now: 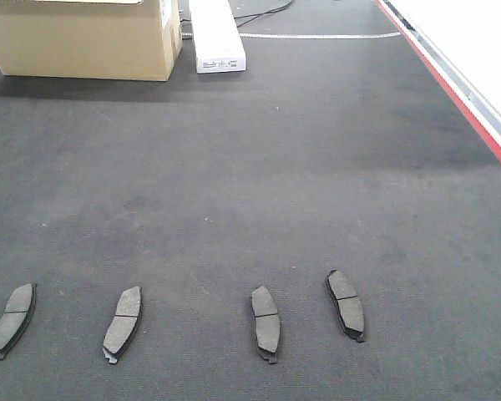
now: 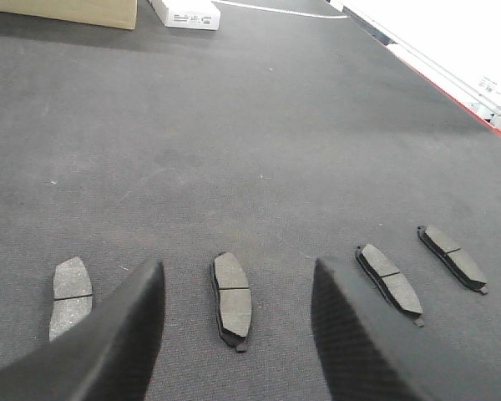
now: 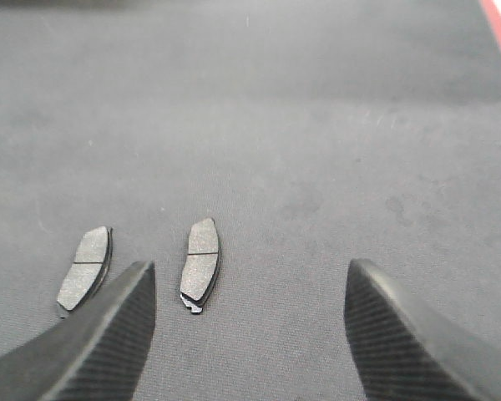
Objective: Move and align brake pads A on conveyor
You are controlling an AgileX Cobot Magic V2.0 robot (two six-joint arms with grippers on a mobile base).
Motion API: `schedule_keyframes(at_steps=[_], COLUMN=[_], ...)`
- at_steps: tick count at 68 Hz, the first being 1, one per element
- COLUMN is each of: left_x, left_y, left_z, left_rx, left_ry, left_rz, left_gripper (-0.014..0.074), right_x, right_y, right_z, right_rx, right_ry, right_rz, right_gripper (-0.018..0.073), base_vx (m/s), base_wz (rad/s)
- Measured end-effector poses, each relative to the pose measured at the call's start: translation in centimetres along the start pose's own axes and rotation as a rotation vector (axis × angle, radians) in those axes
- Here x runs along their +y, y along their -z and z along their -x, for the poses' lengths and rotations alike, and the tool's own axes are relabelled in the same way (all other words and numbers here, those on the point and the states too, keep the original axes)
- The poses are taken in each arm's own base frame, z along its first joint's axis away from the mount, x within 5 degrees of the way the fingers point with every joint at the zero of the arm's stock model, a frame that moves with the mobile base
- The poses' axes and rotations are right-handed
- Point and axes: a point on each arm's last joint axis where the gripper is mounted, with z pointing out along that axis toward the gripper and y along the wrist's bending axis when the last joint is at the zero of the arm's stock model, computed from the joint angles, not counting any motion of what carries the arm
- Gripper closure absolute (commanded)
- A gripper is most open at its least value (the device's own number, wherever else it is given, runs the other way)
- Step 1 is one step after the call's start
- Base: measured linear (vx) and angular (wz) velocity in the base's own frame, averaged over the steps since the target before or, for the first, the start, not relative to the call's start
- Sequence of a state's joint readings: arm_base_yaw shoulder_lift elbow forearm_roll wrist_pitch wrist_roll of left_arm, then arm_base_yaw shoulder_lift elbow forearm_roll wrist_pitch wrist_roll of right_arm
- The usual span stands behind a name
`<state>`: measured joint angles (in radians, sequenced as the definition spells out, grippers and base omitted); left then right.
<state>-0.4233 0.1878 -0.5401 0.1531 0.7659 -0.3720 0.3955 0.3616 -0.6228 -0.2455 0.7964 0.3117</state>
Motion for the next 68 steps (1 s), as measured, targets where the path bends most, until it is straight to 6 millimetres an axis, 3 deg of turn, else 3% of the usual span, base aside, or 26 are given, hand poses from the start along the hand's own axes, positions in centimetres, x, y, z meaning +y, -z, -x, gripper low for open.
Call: schedule_keyframes(at_steps=[17, 34, 41, 48, 51, 68], left_x=[0.0, 0.0, 0.0, 0.0, 0.0, 0.0], left_y=[0.0, 0.0, 0.0, 0.0, 0.0, 0.0], left_z=[0.0, 0.0, 0.0, 0.0, 0.0, -0.1], left_rx=[-0.001, -0.001, -0.001, -0.001, -0.001, 0.010], left_ry=[0.000, 0.000, 0.000, 0.000, 0.000, 0.000], left_rz=[0.000, 0.000, 0.000, 0.000, 0.000, 0.004], left_gripper=[0.0205, 0.0231, 0.0365, 0.0599, 0.0605, 0.0603], right_x=[-0.8, -0.5, -0.4, -0.4, -0.4, -0.4], right_y=[2.7, 1.8, 1.7, 1.7, 1.7, 1.7], right_z=[-3.0, -4.0, -4.0, -4.0, -4.0, -4.0], right_rx=[-0.228, -0.325, -0.333, -0.335, -0.335, -0.336], right_ry=[0.040, 0.064, 0.064, 0.064, 0.064, 0.062], right_rz=[0.038, 0.068, 0.071, 0.072, 0.072, 0.072], right_gripper=[0.0088, 0.0102, 0.0221, 0.0461, 0.0565, 0.0571], base_vx=[0.00, 0.00, 0.00, 0.00, 0.00, 0.00], base_wz=[0.00, 0.00, 0.00, 0.00, 0.00, 0.00])
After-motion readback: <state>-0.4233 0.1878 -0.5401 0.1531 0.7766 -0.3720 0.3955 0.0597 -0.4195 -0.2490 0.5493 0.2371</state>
